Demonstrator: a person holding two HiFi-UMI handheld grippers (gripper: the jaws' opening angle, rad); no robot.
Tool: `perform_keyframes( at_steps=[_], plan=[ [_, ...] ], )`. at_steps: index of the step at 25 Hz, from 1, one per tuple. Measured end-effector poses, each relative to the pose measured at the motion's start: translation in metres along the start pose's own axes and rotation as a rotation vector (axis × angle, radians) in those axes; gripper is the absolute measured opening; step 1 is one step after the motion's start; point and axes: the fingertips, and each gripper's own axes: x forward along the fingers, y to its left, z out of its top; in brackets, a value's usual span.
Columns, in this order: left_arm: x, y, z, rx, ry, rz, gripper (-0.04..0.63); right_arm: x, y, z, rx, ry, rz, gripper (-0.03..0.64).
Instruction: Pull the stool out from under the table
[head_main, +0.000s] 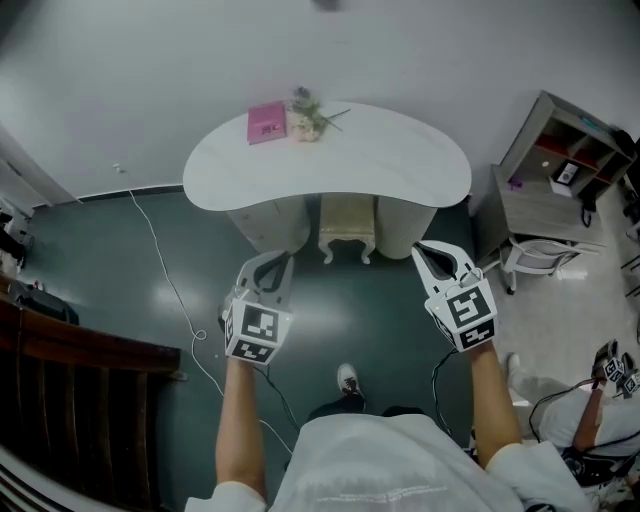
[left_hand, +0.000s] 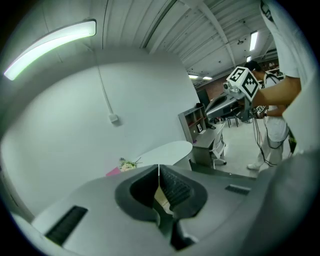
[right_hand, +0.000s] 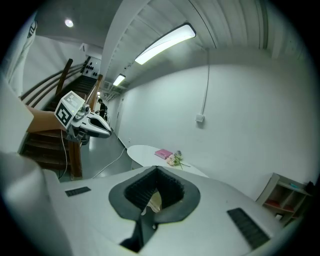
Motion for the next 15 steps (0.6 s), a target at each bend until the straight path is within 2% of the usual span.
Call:
perform_keyframes(
  at_steps=[8,12,15],
  plan=[
    [0.055,0.021,-0.034,-0.046,0.039,-0.025,0.018,0.062,0.0,-0.039,0.056,0.073,0.045,0.015],
    [0.086,0.022,-0.056,-0.068,0.065,-0.041,0.018,0.095,-0.004,-0.059,0.05,0.1,0.07,0.015],
    [0.115,0.025,-0.07,-0.094,0.056,-0.043,0.018,0.123,-0.016,-0.08,0.061,0.11,0.077,0.015]
  ],
)
